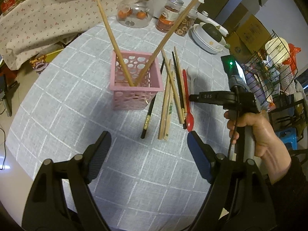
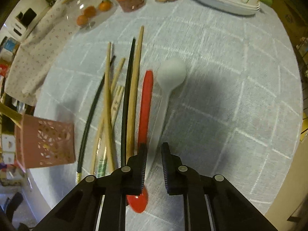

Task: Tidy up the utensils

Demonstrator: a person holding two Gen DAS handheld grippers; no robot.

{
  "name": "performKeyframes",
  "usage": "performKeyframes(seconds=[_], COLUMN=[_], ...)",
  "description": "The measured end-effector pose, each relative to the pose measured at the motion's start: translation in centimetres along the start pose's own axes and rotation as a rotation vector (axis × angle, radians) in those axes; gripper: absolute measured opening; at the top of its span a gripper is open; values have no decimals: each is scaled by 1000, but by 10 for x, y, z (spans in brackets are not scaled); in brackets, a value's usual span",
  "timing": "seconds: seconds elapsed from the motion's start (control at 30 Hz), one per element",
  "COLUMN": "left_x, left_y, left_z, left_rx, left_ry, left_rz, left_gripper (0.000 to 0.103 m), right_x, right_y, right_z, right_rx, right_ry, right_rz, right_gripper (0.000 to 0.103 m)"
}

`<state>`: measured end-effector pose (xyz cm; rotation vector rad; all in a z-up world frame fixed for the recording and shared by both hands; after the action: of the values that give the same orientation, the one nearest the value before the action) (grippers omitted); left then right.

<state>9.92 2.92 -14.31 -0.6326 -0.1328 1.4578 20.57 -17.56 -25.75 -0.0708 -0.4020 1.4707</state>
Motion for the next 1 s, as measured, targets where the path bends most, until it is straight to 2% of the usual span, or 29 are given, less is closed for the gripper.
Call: performKeyframes(seconds=[0.07, 0.13, 0.17, 0.23, 0.33, 0.47, 0.6, 0.73, 0.83, 0.93, 1.0], left_x=[-3, -8, -12, -21, -38, -69, -102, -127, -128, -118, -104], left_y=[1, 2, 3, 5, 7, 6, -1, -18, -43, -73, -93], left_z=[0, -1, -3, -6, -12, -28, -58, -97, -127, -155, -172], left_rx=[-6, -5, 0, 9, 17, 32, 37, 49, 56, 28, 5], left_ry=[-1, 5, 14, 28, 42, 60, 20, -2, -29, -93, -176], left_rz=[-17, -31, -41, -65, -102, -132, -188, -205, -163, -120, -88], left_gripper=[74, 64, 61, 48, 38, 35, 34, 25, 21, 20, 20], right_x=[-3, -11, -16, -29, -43, -58, -74, -98, -106, -117, -121], right_y=[1, 4, 5, 7, 9, 16, 27, 32, 28, 29, 29], right_z=[-1, 2, 5, 14, 33, 52, 57, 65, 68, 69, 69], right_rx=[18, 32, 33, 27, 6, 1, 22, 24, 8, 20, 34], right_ry=[-4, -12, -12, -17, -32, -78, -95, -110, -137, -172, -186], right_rz=[-9, -31, -39, -47, -48, -46, -39, -71, -110, -150, -156], right_gripper=[10, 9, 9, 9, 9, 4, 4, 4, 7, 9, 20])
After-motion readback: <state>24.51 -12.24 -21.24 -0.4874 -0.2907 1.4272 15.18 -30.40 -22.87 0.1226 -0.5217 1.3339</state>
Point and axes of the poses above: each gripper's, at about its wrist camera, not at the fingertips, and z roughly against the way its jaws point, x to its left, y to its underside, the point moved 6 cm from there along -z, roughly the way its jaws point, and after that the axes turned 6 degrees about -x, right-handed, at the moved point
